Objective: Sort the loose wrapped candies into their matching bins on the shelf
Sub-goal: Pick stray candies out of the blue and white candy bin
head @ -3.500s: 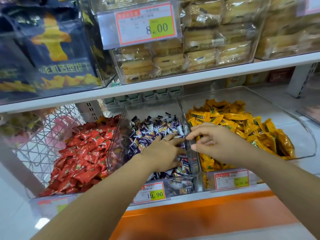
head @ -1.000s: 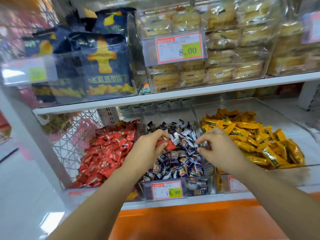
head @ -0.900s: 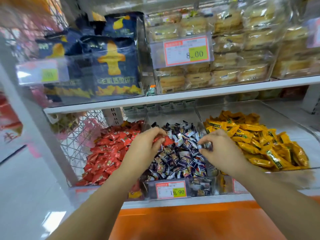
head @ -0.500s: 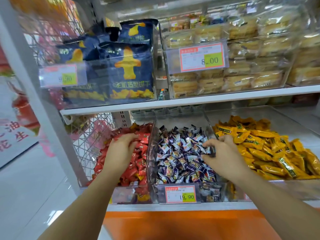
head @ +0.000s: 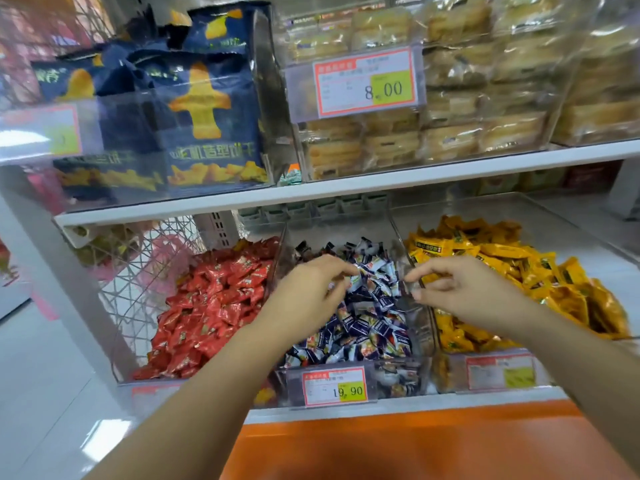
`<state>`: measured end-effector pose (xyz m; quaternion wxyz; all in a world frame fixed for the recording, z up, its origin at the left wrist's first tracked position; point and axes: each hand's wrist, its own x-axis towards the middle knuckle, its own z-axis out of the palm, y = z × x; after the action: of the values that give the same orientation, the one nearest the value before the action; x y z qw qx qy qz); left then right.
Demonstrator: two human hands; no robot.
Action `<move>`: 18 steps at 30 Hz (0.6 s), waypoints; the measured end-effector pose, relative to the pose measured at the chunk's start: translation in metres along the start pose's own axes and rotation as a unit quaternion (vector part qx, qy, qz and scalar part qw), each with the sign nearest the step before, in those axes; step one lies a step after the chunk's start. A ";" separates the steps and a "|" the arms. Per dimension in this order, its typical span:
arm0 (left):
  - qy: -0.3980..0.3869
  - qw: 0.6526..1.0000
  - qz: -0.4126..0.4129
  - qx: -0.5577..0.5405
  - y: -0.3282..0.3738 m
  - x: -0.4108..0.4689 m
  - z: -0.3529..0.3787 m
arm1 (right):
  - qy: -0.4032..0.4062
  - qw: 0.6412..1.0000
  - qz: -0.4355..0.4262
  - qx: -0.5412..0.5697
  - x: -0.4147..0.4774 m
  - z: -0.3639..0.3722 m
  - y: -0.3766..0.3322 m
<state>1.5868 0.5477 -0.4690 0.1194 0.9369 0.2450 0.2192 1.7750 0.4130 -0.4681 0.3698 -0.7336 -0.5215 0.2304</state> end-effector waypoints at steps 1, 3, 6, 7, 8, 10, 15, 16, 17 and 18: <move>-0.062 0.998 0.013 -0.010 0.007 0.007 0.012 | -0.009 1.000 -0.003 0.004 0.001 -0.002 0.001; -0.155 0.987 0.044 0.000 0.017 0.019 0.039 | -0.022 1.000 -0.011 0.005 0.001 -0.005 0.003; -0.214 0.975 0.062 0.025 0.019 0.035 0.069 | -0.028 0.999 -0.021 0.011 0.002 -0.008 0.006; -0.219 0.972 0.073 0.041 0.018 0.039 0.076 | -0.030 0.999 -0.021 0.014 0.002 -0.009 0.006; -0.223 0.970 0.082 0.057 0.016 0.042 0.080 | -0.032 0.999 -0.022 0.017 0.003 -0.009 0.007; -0.233 0.965 0.092 0.080 0.012 0.047 0.085 | -0.036 0.999 -0.021 0.017 0.003 -0.010 0.008; -0.257 0.937 0.131 0.200 0.009 0.055 0.083 | -0.039 0.999 -0.028 0.014 0.004 -0.013 0.009; -0.262 0.933 0.133 0.207 0.010 0.056 0.082 | -0.040 0.999 -0.031 0.014 0.003 -0.014 0.009; -0.266 0.932 0.130 0.209 0.009 0.056 0.080 | -0.040 0.999 -0.034 0.014 0.003 -0.014 0.009; -0.267 0.932 0.127 0.208 0.009 0.057 0.079 | -0.040 0.998 -0.037 0.012 0.004 -0.013 0.009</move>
<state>1.6718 0.5602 -0.5155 -0.0455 0.9880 0.1227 -0.0817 1.7912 0.4107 -0.4667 0.3654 -0.7001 -0.5595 0.2516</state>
